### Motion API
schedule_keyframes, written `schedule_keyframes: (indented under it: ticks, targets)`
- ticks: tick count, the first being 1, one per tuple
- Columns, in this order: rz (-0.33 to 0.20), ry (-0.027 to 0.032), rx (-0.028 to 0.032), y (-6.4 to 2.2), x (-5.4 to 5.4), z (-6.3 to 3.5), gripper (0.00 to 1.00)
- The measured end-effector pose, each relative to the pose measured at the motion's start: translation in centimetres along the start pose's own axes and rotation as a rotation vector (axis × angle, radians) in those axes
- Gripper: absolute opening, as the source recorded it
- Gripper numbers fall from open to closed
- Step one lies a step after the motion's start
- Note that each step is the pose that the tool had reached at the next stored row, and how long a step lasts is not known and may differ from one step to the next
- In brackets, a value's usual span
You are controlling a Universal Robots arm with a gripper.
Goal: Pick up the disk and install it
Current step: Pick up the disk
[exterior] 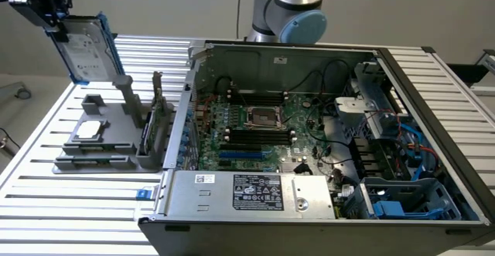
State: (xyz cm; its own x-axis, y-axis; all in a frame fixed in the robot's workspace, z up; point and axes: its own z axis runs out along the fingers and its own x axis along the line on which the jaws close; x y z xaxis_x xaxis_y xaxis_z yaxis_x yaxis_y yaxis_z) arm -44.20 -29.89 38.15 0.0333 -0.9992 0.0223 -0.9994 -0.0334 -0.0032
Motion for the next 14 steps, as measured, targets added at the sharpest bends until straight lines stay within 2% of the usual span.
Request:
schedule_keyframes:
  ticks: [8,10,14]
  targets:
    - [0.0,-0.0001,-0.0016,-0.31,0.1,-3.64,0.33]
    - [0.0,-0.0007,-0.0036,-0.68,0.1,-4.53,0.33]
    - [0.0,-0.0037,-0.013,-2.0,0.2,-6.04,0.33]
